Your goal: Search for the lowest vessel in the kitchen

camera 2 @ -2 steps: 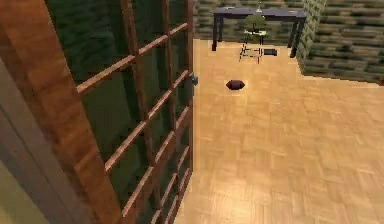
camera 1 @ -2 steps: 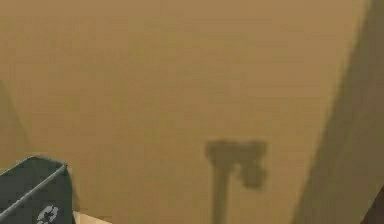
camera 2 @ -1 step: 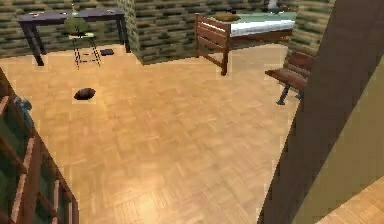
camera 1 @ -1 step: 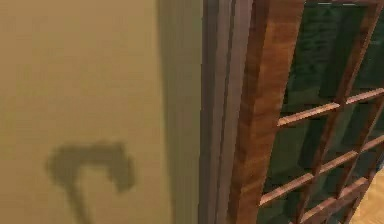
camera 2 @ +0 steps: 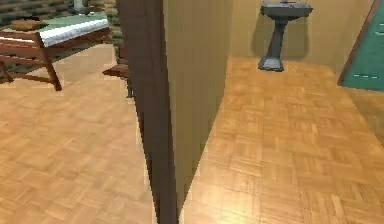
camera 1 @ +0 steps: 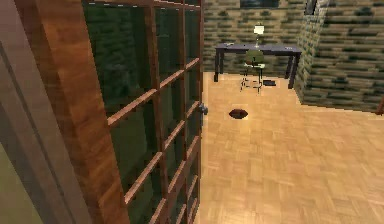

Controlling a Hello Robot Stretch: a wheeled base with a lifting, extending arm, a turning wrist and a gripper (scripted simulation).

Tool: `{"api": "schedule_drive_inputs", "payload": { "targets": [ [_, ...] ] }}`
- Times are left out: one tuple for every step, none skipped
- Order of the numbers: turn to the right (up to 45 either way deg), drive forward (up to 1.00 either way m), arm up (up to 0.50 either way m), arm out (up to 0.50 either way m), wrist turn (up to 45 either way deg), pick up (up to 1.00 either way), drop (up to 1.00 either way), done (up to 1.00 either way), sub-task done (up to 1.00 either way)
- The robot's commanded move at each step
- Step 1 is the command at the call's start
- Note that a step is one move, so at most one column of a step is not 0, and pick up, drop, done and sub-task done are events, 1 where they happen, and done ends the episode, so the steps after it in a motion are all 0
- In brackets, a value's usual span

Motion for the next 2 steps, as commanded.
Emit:
{"api": "schedule_drive_inputs", "payload": {
  "targets": [
    [27.0,0.00,0.00,0.00,0.0,0.00,0.00,0.00,0.00],
    [0.0,0.05,0.00,0.00,0.0,0.00,0.00,0.00,0.00]
  ]
}}
